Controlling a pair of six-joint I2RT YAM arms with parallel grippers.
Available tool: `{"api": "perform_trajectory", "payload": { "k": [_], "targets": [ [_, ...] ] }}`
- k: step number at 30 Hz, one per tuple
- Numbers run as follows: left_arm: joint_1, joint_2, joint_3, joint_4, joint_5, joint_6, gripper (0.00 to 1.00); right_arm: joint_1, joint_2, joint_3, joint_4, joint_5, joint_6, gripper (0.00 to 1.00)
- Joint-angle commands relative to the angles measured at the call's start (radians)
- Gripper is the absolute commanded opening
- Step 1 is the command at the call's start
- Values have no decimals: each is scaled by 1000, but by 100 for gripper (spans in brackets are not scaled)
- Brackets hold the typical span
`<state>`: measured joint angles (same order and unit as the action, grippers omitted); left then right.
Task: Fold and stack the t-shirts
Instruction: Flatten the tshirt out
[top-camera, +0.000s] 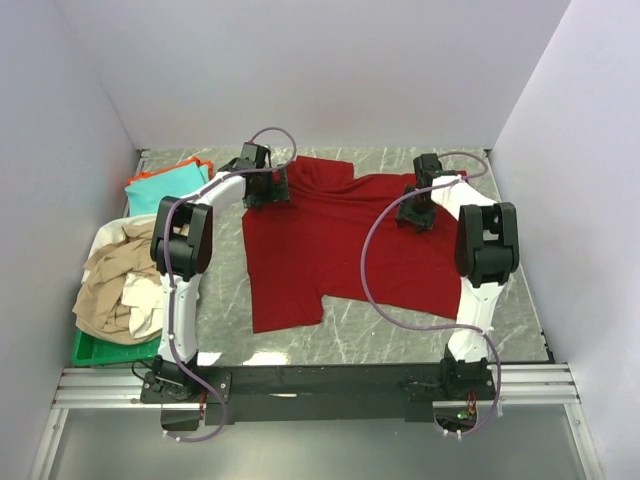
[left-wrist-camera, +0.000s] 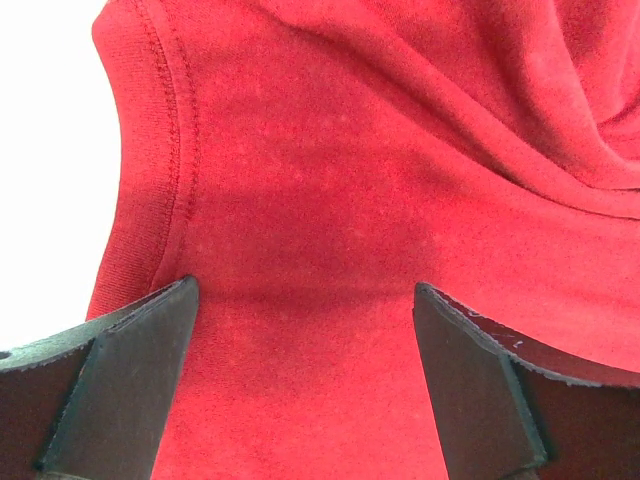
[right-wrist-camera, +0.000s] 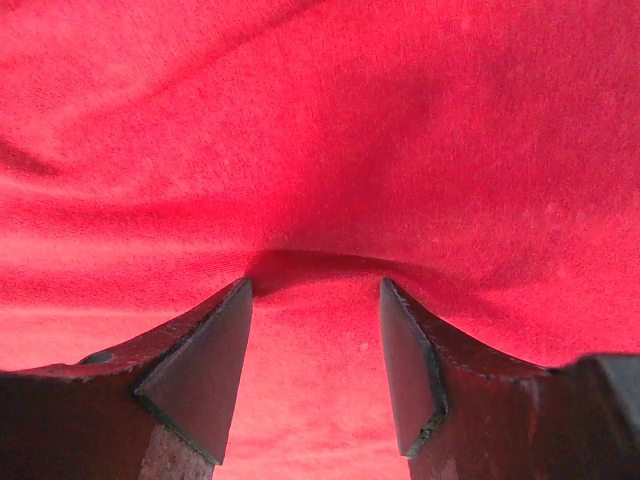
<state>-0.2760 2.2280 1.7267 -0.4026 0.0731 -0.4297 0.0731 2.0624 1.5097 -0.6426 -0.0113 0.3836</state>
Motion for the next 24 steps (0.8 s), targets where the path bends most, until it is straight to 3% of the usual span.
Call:
{"api": "perform_trajectory", "payload": {
  "k": [1,7,14,20,24],
  "targets": [
    [9,-8,31,-58,-33,19,95,-12,12,78,-31,14,-29,61],
    [-23,-233,-59,-47,-226,-10,95,-12,-82,106,-35,14,-41,61],
    [-126,-514,-452,-79,-464,-104,94,-22,-266,-38,21,-30,-45,61],
    [-276,-697,-691,-209,-518,-233,87,-48,-398,-196,101,-88,-35,61],
    [-362,-801,-771,-257,-458,-322,81,-68,-438,-267,135,-107,-41,61]
  ]
}}
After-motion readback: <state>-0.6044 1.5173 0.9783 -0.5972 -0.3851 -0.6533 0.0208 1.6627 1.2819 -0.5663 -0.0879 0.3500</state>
